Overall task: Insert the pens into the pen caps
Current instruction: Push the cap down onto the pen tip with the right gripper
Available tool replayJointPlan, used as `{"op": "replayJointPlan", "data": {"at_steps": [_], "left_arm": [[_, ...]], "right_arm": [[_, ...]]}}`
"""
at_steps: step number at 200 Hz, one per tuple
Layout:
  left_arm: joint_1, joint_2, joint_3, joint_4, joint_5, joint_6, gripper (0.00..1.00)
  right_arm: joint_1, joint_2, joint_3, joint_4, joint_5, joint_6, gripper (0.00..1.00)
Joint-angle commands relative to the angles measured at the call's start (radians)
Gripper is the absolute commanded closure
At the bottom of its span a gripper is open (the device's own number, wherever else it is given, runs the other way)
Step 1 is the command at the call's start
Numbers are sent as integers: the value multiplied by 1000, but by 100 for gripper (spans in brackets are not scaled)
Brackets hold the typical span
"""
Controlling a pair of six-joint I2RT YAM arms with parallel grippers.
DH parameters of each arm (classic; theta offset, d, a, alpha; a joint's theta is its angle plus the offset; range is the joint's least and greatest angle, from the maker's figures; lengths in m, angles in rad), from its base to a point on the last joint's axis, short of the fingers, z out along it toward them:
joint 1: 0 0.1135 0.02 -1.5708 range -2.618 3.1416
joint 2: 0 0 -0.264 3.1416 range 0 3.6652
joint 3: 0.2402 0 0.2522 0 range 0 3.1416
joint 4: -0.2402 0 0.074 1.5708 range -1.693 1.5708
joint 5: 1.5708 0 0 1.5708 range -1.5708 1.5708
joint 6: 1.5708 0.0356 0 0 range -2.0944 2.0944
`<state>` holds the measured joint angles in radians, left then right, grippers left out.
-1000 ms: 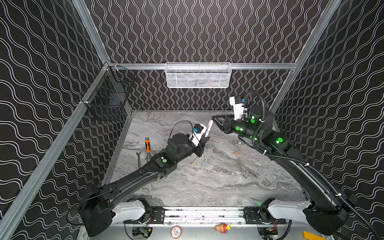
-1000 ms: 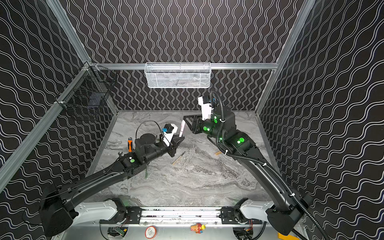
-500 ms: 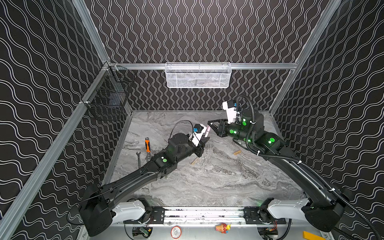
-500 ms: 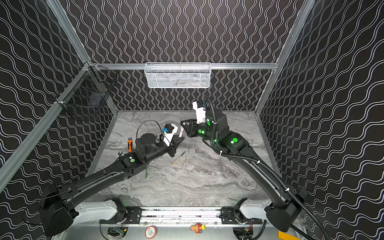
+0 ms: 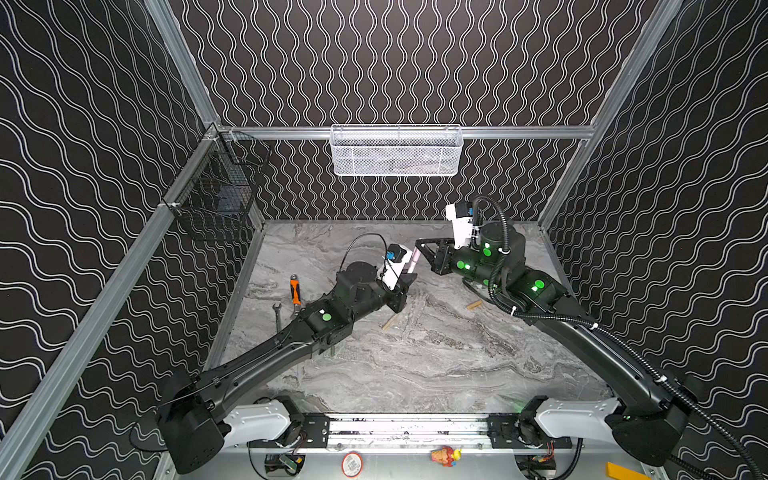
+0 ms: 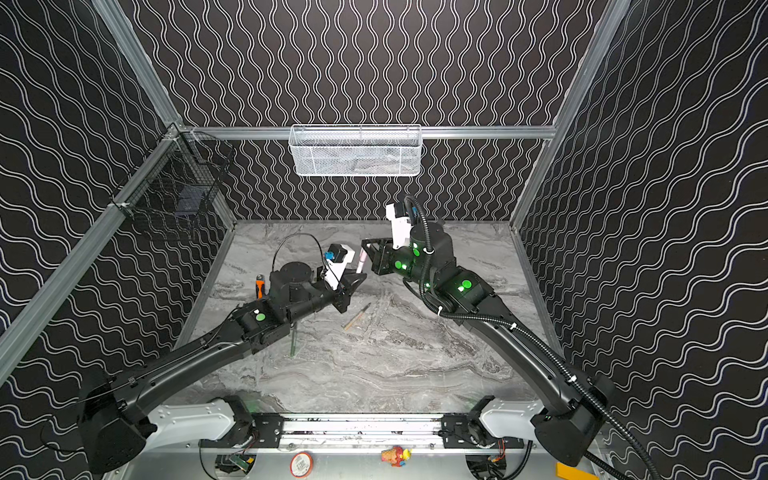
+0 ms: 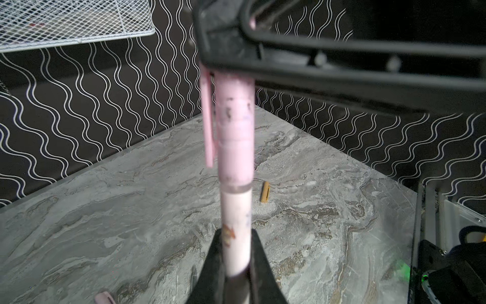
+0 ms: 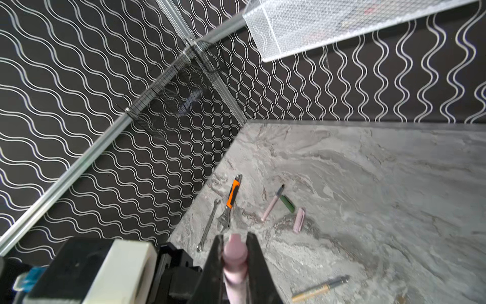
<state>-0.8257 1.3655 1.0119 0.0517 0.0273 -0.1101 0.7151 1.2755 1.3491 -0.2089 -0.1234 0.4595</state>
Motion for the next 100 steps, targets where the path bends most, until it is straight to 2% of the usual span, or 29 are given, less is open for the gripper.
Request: {"op": "replayJointPlan", "data": {"at_steps": [1,100], "left_arm": [[-1,13,54,193,65,24,100],[9,87,237,208,62,54,100]], "right_arm": [[12,8,-8,-66,-81,41,96],[20,-38,-127,-82,-65,36,96]]}}
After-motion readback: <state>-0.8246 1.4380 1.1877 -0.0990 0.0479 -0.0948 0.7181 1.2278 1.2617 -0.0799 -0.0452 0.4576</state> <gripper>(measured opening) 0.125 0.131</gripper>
